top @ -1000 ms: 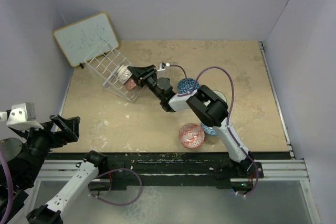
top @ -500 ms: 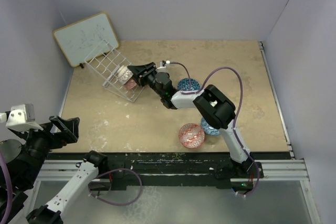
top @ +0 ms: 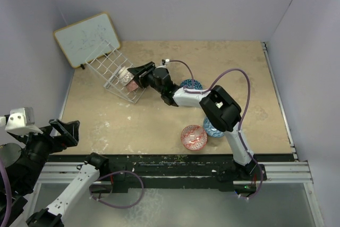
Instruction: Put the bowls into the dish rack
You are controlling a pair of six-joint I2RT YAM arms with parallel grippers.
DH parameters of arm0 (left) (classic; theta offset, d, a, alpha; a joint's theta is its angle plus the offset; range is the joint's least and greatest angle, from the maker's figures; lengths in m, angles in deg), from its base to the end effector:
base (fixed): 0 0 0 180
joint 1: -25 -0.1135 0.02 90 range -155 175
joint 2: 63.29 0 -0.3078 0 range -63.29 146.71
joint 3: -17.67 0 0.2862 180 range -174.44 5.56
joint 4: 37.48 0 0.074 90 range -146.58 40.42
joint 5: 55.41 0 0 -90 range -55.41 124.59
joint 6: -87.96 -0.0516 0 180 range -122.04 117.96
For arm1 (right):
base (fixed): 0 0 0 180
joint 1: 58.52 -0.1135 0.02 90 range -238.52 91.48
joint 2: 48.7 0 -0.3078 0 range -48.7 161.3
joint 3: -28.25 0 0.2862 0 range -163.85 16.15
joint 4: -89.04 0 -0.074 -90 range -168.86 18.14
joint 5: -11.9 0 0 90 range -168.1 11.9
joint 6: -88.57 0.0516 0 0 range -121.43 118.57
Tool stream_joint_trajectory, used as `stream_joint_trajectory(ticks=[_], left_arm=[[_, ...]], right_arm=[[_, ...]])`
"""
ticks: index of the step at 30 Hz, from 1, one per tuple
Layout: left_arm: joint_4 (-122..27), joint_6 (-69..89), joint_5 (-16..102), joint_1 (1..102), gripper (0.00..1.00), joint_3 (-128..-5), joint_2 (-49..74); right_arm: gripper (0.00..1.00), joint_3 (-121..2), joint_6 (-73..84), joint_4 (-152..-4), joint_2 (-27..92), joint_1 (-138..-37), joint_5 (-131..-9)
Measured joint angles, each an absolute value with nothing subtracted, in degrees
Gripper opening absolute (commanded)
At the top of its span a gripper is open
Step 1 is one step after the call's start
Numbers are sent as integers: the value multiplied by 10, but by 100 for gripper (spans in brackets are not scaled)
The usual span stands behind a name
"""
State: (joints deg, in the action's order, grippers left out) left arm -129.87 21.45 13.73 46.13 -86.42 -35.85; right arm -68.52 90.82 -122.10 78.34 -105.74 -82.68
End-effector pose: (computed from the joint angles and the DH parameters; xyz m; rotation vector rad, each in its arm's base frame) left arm -0.0582 0.0422 0.5007 -0.2902 1.8091 -0.2125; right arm 0.3956 0.4214 0.2168 0.7933 1.7136 1.7709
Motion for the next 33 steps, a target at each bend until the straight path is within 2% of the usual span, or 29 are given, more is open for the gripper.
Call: stream_joint_trajectory(ticks=[8, 33], left_arm=[[-1299, 215, 136, 461, 99, -864, -359], [-1300, 216, 133, 461, 99, -864, -367]], right_arm=[[53, -720, 885, -1125, 771, -1058, -826], [53, -766, 835, -979, 748, -1057, -831]])
